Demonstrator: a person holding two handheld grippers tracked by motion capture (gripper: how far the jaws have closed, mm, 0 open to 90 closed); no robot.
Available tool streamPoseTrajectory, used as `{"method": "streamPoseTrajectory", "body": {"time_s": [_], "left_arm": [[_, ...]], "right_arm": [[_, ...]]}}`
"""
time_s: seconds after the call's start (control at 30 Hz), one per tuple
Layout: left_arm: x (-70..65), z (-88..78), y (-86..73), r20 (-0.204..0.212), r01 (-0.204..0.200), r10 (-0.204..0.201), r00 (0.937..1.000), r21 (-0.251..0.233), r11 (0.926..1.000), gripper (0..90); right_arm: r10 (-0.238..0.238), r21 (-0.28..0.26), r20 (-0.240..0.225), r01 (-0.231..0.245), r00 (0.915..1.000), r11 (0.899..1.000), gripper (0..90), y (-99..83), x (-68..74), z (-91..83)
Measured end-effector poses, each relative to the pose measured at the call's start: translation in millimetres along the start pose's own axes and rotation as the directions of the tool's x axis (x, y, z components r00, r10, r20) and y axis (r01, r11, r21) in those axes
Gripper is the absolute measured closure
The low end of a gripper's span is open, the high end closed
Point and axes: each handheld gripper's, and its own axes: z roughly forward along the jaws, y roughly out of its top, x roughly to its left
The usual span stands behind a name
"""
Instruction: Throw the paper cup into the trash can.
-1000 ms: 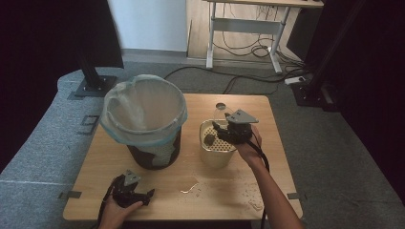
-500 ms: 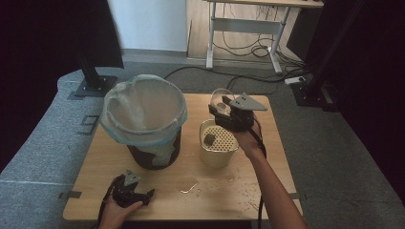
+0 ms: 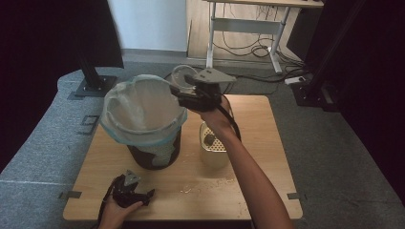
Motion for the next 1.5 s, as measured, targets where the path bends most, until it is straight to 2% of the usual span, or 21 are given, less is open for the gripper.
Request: {"method": "streamPoseTrajectory", "body": {"time_s": [0.03,0.07,0.13,0.2,0.23,0.27,0.33,0.47,0.57,0.63,0.67,0.7,0.73,0.8,0.93,1.07,1.13,1.2,1.23,1.27,1.5], "left_arm": [[0.1,-0.1,0.0,-0.001,-0.003,0.003,1.0,0.0,1.0,3.7],[-0.1,-0.2,-0.1,0.0,-0.003,0.003,1.0,-0.001,1.0,3.7],[-0.5,-0.5,-0.5,0.0,-0.003,0.003,1.0,-0.002,1.0,4.0],[-0.9,-0.8,-0.7,0.005,-0.008,0.008,1.0,0.0,1.0,4.1],[-1.0,-0.8,-0.7,0.006,-0.009,0.009,0.9999,-0.001,1.0,4.1],[-1.0,-0.8,-0.7,0.007,-0.01,0.01,0.9999,-0.001,1.0,4.1],[-1.1,-0.8,-0.8,0.009,-0.012,0.012,0.9999,-0.001,0.9999,4.0],[-1.3,-0.7,-0.8,0.011,-0.014,0.014,0.9998,-0.002,0.9999,4.0],[-1.5,-0.7,-0.9,0.012,-0.015,0.015,0.9998,-0.003,0.9999,4.1],[-1.5,-0.7,-0.9,0.012,-0.016,0.016,0.9998,-0.003,0.9999,4.1],[-1.5,-0.7,-0.9,0.012,-0.016,0.016,0.9998,-0.003,0.9999,4.1],[-1.5,-0.7,-0.9,0.012,-0.016,0.016,0.9998,-0.003,0.9999,4.1],[-1.5,-0.8,-0.9,0.012,-0.016,0.016,0.9998,-0.003,0.9999,4.1],[-1.5,-0.8,-0.9,0.012,-0.017,0.017,0.9998,-0.002,0.9999,4.1],[-1.5,-0.7,-1.0,0.012,-0.016,0.016,0.9998,-0.003,0.9999,4.1],[-1.4,-0.8,-1.0,0.012,-0.018,0.018,0.9998,-0.003,0.9998,4.1],[-1.4,-0.8,-1.0,0.011,-0.018,0.018,0.9998,-0.003,0.9998,4.1],[-1.4,-0.8,-0.9,0.011,-0.018,0.018,0.9998,-0.002,0.9998,4.1],[-1.3,-0.8,-0.9,0.011,-0.018,0.018,0.9998,-0.002,0.9998,4.0],[-1.3,-0.8,-0.8,0.012,-0.018,0.018,0.9998,-0.001,0.9998,4.0],[-1.3,-0.7,-0.8,0.011,-0.017,0.017,0.9998,-0.003,0.9999,4.0]], "right_arm": [[-0.003,0.015,-0.016,0.004,0.9999,1.0,37.8,3.2,6.2,16.1],[-0.003,0.015,-0.016,0.004,0.9999,1.0,37.8,3.2,6.2,16.1],[0.007,0.028,-0.04,-0.006,0.9992,1.0,35.7,5.4,11.4,31.3],[0.044,0.048,-0.082,-0.04,0.9956,0.998,27.2,6.4,16.4,48.0],[0.065,0.063,-0.098,-0.059,0.9931,0.996,17.4,6.2,18.0,53.7],[0.087,0.092,-0.108,-0.077,0.9904,0.993,12.1,5.8,20.3,61.4],[0.106,0.132,-0.122,-0.09,0.9869,0.987,9.1,0.6,26.7,72.6],[0.079,0.139,-0.106,-0.064,0.9912,0.988,9.2,-5.5,29.4,69.8],[0.073,0.106,-0.081,-0.064,0.994,0.992,12.9,-11.9,22.6,49.1],[0.066,0.099,-0.074,-0.058,0.9951,0.993,13.3,-14.1,20.2,42.0],[0.058,0.089,-0.073,-0.051,0.9956,0.995,13.8,-17.1,17.2,34.1],[0.041,0.077,-0.057,-0.037,0.9975,0.996,15.0,-25.3,11.8,17.0],[0.041,0.077,-0.057,-0.037,0.9975,0.996,15.0,-25.3,11.8,17.0],[0.003,0.065,-0.036,-0.001,0.9994,0.998,15.9,-36.5,6.7,-1.5],[-0.018,0.05,-0.006,0.019,0.9998,0.999,17.8,-63.6,-3.9,-39.3],[-0.022,0.039,0.019,0.021,0.9996,0.999,19.2,-96.3,-12.2,-75.5],[-0.014,0.044,0.033,0.012,0.9994,0.999,19.3,-124.1,-17.3,-98.6],[-0.01,0.05,0.064,0.007,0.9979,0.999,20.2,-144.7,-20.8,-113.0],[0.015,0.064,0.088,-0.021,0.996,0.998,20.4,-167.7,-25.0,-126.8],[0.015,0.064,0.088,-0.021,0.996,0.998,20.4,-167.7,-25.0,-126.8],[0.09,0.113,0.146,-0.107,0.9852,0.988,21.5,-230.4,-33.9,-155.4]]}}
